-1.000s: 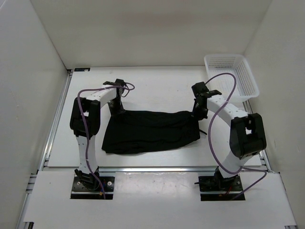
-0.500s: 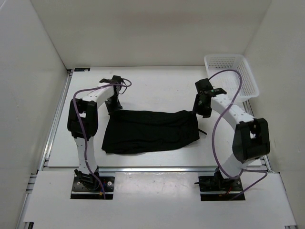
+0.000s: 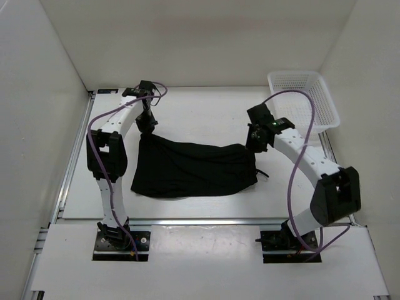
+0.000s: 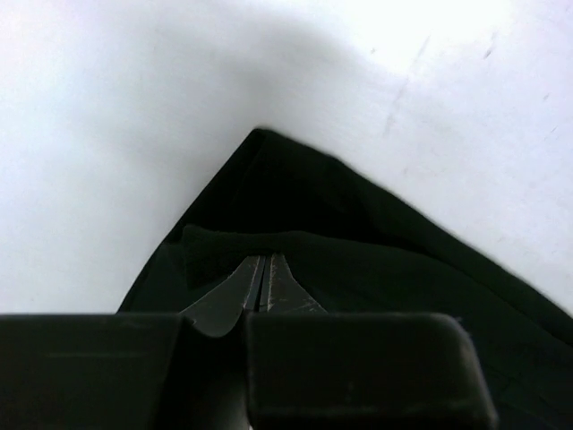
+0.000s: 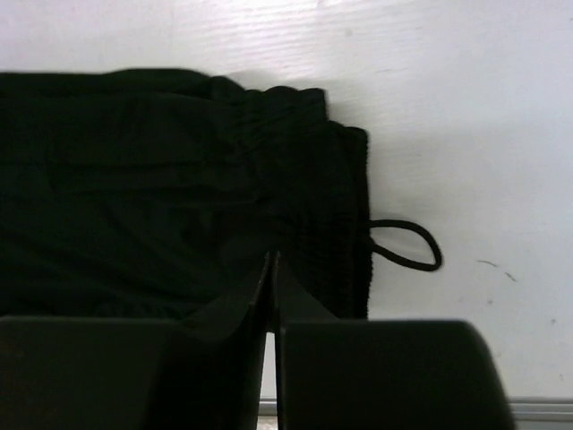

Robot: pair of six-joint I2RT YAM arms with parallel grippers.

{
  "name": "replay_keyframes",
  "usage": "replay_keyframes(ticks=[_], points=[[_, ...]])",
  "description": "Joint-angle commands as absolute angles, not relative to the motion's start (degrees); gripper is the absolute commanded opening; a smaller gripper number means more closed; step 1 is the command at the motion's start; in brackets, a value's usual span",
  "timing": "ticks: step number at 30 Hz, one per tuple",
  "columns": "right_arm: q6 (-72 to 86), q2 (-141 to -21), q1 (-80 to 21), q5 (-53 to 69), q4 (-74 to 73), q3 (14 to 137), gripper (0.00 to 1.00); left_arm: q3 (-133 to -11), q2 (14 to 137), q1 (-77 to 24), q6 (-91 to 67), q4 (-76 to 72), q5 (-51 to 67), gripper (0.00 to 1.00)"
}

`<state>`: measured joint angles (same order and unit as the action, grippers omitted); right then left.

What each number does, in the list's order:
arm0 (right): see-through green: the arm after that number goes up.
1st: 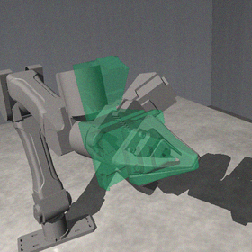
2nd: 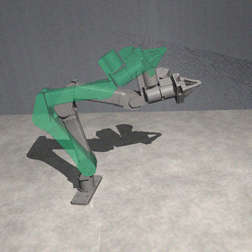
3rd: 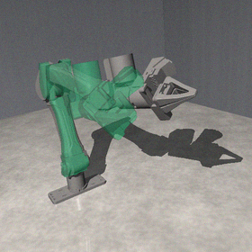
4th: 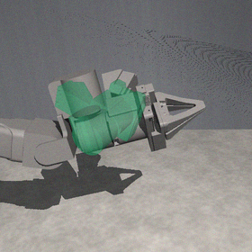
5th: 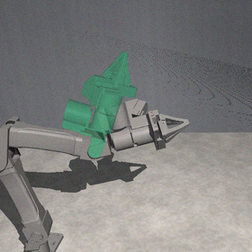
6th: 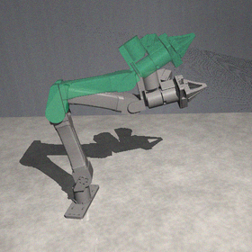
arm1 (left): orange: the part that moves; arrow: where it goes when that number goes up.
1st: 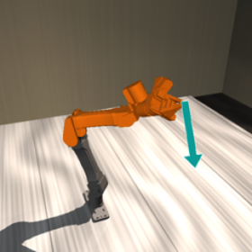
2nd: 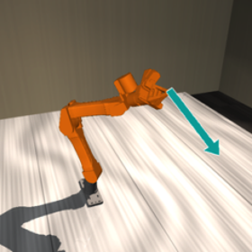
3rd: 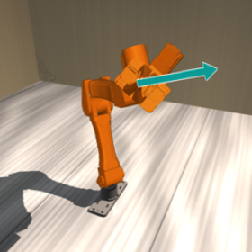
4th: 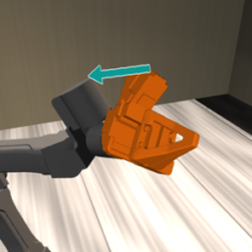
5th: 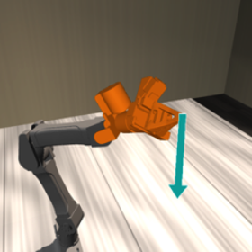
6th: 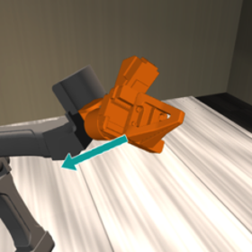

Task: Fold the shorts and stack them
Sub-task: Fold the shorts

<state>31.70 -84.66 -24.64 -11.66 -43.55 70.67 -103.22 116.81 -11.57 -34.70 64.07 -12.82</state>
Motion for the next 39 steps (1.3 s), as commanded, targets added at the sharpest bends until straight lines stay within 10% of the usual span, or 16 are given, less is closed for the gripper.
replay_keyframes(ticks=[1,14,21,24,28,39], points=[[32.8,-90.9,-25.2,-8.8,-41.1,73.4,0.05,-109.3,120.7,-10.7,-33.7,66.3,-11.3,0.10],[36.6,-115.5,-20.8,-15.4,-38.1,84.1,0.00,-118.2,128.7,-7.5,-33.1,68.2,-8.7,0.10],[37.1,-108.4,-20.8,-16.7,-38.8,82.8,0.02,-116.6,125.0,-7.5,-31.5,68.2,-9.8,0.49],[36.6,-101.7,-20.8,-16.7,-39.3,82.3,0.23,-113.8,121.7,-7.5,-30.9,67.7,-11.0,0.84],[34.2,-94.4,-20.8,-16.7,-39.3,82.3,0.76,-107.9,114.3,-6.9,-30.9,66.5,-10.2,0.85],[34.5,-78.1,-20.2,-5.9,-39.6,57.0,1.00,-80.3,101.3,-3.6,-32.2,57.9,-8.4,0.82]])
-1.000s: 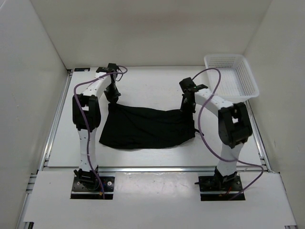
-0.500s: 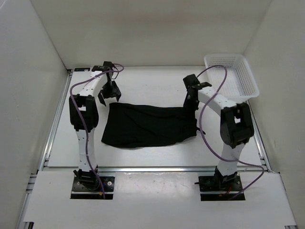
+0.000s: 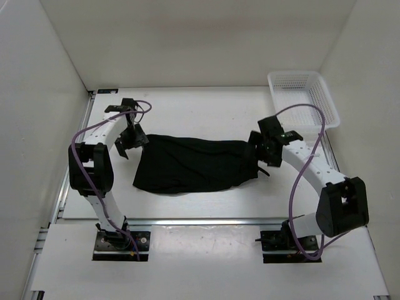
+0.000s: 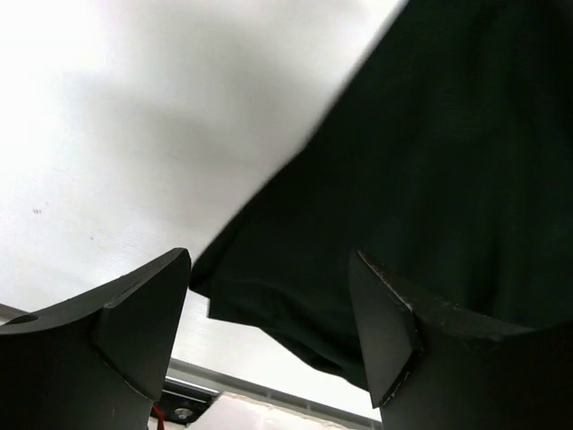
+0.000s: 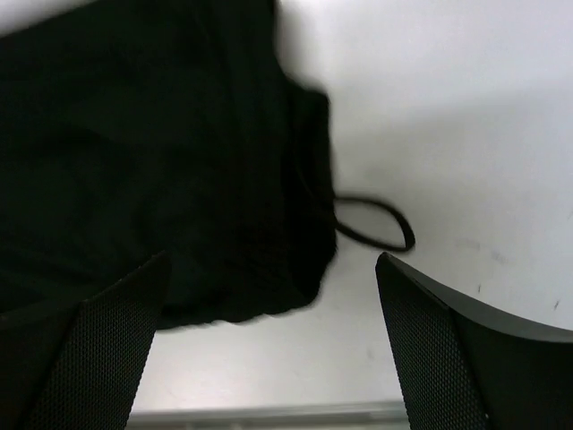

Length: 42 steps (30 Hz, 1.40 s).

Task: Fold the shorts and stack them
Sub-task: Fold the shorts

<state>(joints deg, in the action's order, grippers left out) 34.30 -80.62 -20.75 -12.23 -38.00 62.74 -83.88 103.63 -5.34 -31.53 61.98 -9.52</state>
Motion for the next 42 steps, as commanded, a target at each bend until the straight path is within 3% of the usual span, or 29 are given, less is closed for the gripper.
replay_keyframes(ticks=[1,15,22,32,34,35,38,42], points=[[35.5,-77.3,-19.4,-4.2,-38.2,55.2,1.00,-78.8,101.3,-3.1,-32.2,57.4,-7.9,0.82],[44.6,-76.7,-8.0,19.9,-19.9,38.4,1.00,-75.4,102.4,0.0,-32.7,55.3,-6.9,0.80],[52.2,-80.5,-8.0,22.5,-11.3,35.3,0.96,-75.4,104.0,0.0,-32.7,54.8,-6.3,0.79],[54.9,-83.8,-8.0,14.3,-7.6,34.5,0.63,-76.0,107.5,0.0,-33.2,54.2,-6.3,0.79],[53.8,-84.4,-8.0,12.0,-8.8,35.2,0.54,-76.0,107.5,0.0,-33.2,53.7,-6.3,0.79],[53.8,-84.4,-8.0,11.2,-9.3,35.2,0.41,-76.0,108.2,0.0,-33.2,53.7,-6.3,0.79],[51.0,-83.8,-8.0,7.2,-12.3,36.9,0.19,-75.5,108.7,0.0,-33.2,53.7,-6.9,0.78],[45.4,-82.6,-8.0,1.5,-17.6,41.2,0.02,-75.5,109.2,0.0,-33.7,53.2,-5.9,0.78]])
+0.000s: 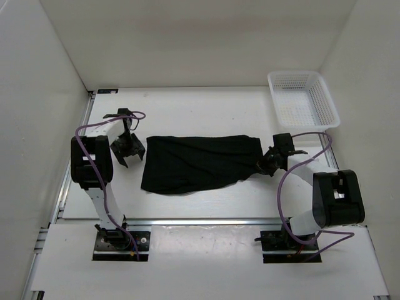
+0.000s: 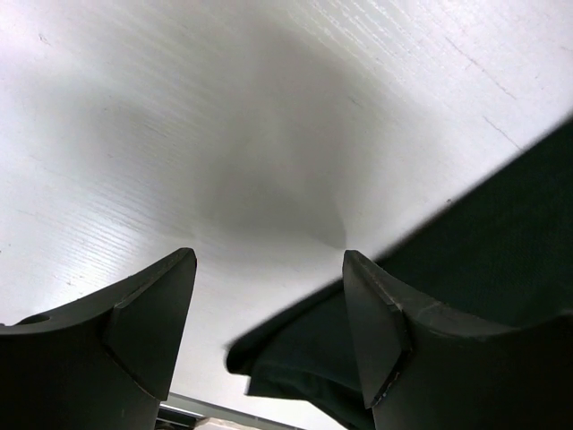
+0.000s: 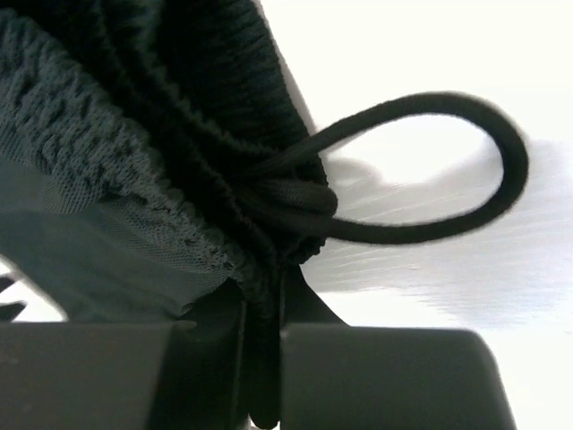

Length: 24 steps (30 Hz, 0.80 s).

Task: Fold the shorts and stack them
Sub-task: Fold the shorts

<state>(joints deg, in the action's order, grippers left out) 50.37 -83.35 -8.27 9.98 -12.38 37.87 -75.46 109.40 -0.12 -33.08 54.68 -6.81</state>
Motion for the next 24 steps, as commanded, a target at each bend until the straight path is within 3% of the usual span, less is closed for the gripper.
replay_keyframes(ticks=[1,9,24], points=[[44.4,-82.6,-8.0,0.4,-19.9,42.1,0.00,-75.5,109.2,0.0,-33.7,53.2,-5.9,0.78],[33.2,-82.6,-8.7,-6.8,-30.0,52.4,0.00,-75.0,109.2,0.0,-33.7,52.7,-4.1,0.78],[27.0,-85.8,-32.0,-25.6,-44.4,75.0,0.00,-73.4,112.3,-5.0,-35.6,50.5,0.6,0.75]])
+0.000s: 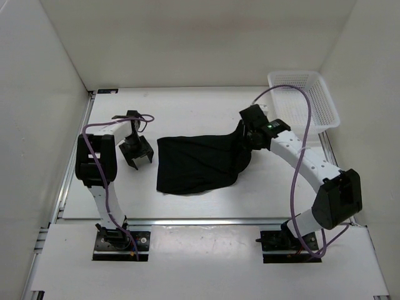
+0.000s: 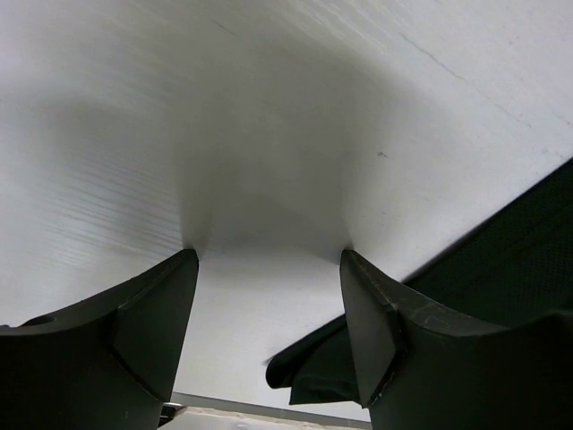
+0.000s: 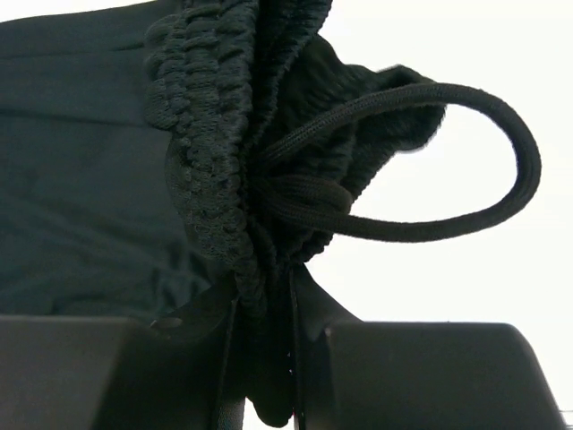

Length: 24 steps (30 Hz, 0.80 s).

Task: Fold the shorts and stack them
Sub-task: Fold the shorts

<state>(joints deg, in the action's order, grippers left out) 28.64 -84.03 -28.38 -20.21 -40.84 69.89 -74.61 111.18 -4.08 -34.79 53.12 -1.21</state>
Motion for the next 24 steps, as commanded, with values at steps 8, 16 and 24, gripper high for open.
replay_keyframes(ticks=[8,16,24], points=[[28.8,-98.3,-51.7,-34.7,-51.1,93.2,0.00,-72.9,111.0,-5.0,-35.6,50.5,0.6,0.75],[26.8,-116.8,-63.2,-39.0,-54.0,114.0,0.00,-76.2,103.5,-0.7,-37.0,58.9,-2.8,0.78],[26.3,-123.6,-65.0,-36.7,-53.4,118.2,0.00,-79.3,99.9,4.4,-39.1,63.4,-4.2,0.78]])
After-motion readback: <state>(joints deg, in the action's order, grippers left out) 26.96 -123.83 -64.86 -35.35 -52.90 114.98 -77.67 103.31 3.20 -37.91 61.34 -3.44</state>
